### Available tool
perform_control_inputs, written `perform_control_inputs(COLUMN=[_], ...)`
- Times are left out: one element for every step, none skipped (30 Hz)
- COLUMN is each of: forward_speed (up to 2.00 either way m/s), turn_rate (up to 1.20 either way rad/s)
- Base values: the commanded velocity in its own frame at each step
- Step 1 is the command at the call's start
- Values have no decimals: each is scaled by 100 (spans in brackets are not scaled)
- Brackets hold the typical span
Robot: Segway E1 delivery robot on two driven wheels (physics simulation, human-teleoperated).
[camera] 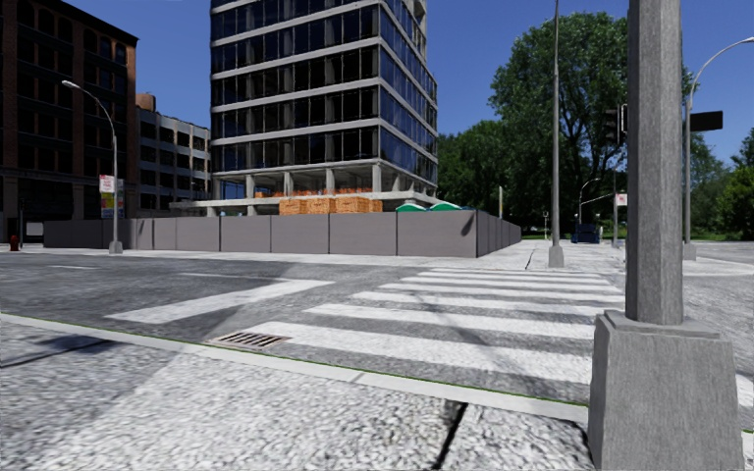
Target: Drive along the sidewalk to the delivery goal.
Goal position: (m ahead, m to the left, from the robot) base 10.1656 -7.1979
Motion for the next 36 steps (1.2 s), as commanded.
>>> perform_control_inputs(forward_speed=[167,167,167,167,167,167,167,167,167,167,164,161,161,159,158,157,156,155,155,152,148,143,140,140,139,139,139,139,139,139,139,139,139,139,139,139], turn_rate=[0,0,0,0,0,0,0,0,0,0,-3,-11,-11,-24,-29,-30,-31,-31,-31,-31,-31,-31,-31,-31,-33,-38,-39,-40,-40,-41,-42,-42,-42,-42,-42,-42])
